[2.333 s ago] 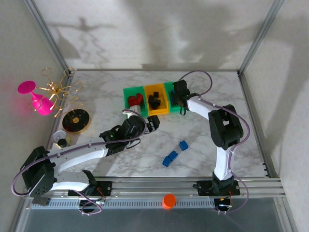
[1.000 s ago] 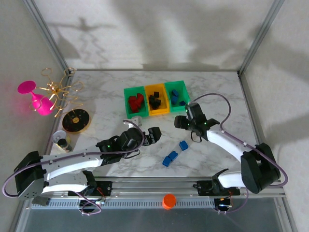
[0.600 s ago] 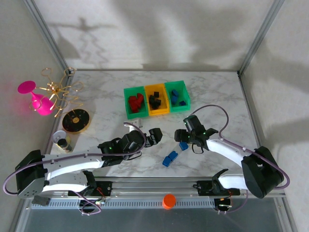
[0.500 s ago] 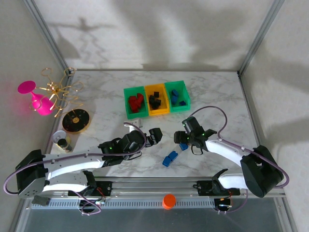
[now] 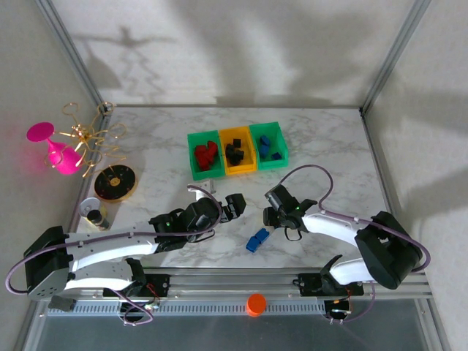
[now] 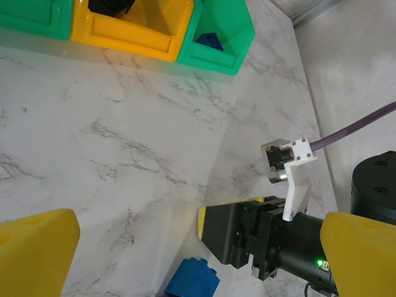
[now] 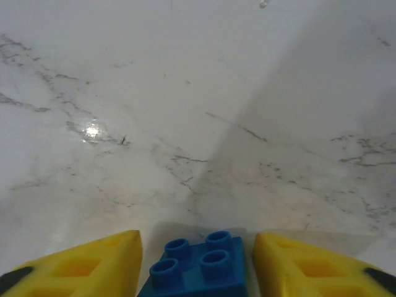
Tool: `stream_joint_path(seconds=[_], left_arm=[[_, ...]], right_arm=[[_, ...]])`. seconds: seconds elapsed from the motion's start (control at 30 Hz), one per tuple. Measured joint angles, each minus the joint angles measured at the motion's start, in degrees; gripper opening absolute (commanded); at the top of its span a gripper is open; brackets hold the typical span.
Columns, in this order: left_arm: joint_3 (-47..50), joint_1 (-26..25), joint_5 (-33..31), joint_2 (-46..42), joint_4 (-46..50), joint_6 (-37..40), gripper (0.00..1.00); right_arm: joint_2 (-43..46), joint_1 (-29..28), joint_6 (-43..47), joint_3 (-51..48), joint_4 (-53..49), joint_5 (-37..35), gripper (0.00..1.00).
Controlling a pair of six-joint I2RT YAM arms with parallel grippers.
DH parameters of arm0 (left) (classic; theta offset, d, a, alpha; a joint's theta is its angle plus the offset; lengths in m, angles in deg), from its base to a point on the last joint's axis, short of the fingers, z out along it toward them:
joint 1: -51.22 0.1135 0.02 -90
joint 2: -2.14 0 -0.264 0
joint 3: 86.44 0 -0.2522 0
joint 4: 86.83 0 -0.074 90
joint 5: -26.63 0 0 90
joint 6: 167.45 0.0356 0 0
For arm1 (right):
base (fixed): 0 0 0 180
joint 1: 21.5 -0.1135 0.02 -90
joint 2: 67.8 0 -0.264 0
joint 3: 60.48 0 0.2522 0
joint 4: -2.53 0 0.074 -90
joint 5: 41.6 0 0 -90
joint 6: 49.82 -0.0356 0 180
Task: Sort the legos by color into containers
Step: Pick up the lego from the bottom-center of the table, then place the lego in the container.
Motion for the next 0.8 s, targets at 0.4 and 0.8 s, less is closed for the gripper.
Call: stream_joint_path(seconds=[0.4, 0.8], left_arm=[[-0.04, 0.0, -0.63, 0.07, 0.11, 0.35, 0.99], [-4.35, 1.46, -1.7, 1.44, 1.73, 4.02, 1.0]], right_arm=[[-0.13, -0.17, 0.52, 1.95, -1.86, -3.28, 0.3], [-2.43, 8.55, 6.58, 16.85, -0.59, -7.41, 0.29]])
